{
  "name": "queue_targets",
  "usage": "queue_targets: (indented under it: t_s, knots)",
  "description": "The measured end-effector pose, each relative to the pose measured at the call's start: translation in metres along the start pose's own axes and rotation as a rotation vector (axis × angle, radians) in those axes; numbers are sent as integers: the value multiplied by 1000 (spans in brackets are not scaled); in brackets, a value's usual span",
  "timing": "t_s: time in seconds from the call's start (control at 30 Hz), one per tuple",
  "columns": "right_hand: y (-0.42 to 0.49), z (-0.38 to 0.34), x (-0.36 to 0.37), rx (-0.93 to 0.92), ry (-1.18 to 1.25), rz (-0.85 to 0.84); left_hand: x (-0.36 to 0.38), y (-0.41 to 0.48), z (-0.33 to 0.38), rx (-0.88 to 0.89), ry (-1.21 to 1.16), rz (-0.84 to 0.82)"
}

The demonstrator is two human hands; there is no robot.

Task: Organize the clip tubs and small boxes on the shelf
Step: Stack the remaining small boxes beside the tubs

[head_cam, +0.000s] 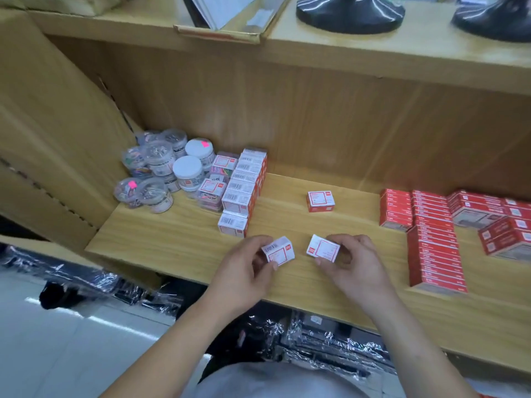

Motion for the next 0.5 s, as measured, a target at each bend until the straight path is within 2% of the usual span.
queue_targets:
  t_s: [0.2,0.4,0.5]
  knots:
    - [-5,-28,23,60,226,-39,-22,-7,-16,-158,-302,63]
    - [-12,-81,28,68,481,7,-106,-4,10,-14,-325,138]
    - [-12,-103,37,84,508,40,-122,21,9,61,-252,67]
Point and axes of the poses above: each hand's wrist, its own y-axis towards the middle knuckle, its own x-axis out of the palm, z = x × y, the point moved 9 cm from there along y, towards the middle knuckle, and after that the axes turned 7 degrees about -y, right-handed, at the moved point
